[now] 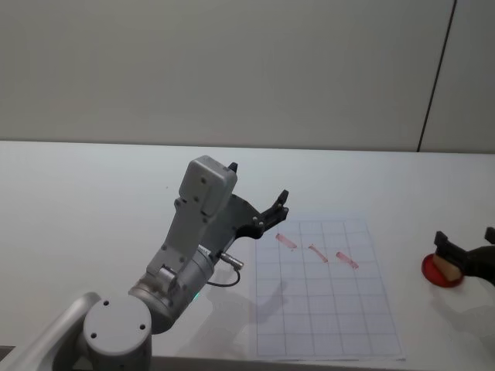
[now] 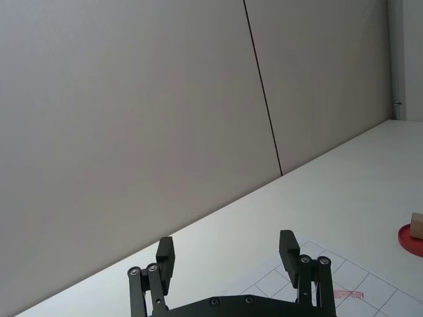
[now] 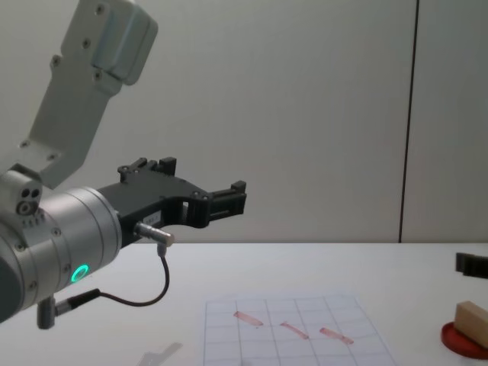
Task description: Use the one hand to pick up the stamp and affix it onto the A4 paper.
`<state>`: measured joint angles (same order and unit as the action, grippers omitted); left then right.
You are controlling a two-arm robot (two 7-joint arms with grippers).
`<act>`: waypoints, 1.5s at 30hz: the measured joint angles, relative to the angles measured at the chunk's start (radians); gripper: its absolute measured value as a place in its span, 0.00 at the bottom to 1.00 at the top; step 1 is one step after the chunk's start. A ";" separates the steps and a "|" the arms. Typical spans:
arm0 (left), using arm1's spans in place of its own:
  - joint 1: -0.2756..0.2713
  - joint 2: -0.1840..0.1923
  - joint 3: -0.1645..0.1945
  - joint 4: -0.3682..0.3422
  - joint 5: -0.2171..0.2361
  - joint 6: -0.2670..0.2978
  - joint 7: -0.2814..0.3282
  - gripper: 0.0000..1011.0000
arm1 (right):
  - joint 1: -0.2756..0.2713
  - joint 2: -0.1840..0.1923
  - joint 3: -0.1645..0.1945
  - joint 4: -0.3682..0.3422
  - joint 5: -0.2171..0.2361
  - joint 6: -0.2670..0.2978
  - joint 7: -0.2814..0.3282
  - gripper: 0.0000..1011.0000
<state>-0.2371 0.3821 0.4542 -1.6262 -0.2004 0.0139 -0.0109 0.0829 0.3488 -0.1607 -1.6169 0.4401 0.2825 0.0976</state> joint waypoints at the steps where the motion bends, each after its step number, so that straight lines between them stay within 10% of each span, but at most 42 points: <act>1: 0.000 0.000 0.000 0.000 0.000 0.000 0.000 0.99 | 0.002 0.003 0.005 -0.003 0.007 0.017 -0.003 0.99; 23: 0.000 0.000 0.000 0.000 0.000 0.000 0.000 0.99 | 0.030 0.033 0.025 -0.048 0.008 0.214 -0.007 0.99; 45: 0.000 0.000 0.000 0.000 0.000 0.000 0.000 0.99 | 0.095 -0.002 -0.009 0.055 -0.076 0.271 0.011 0.99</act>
<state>-0.2371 0.3821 0.4542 -1.6262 -0.2004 0.0139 -0.0109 0.1783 0.3468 -0.1695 -1.5620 0.3638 0.5538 0.1085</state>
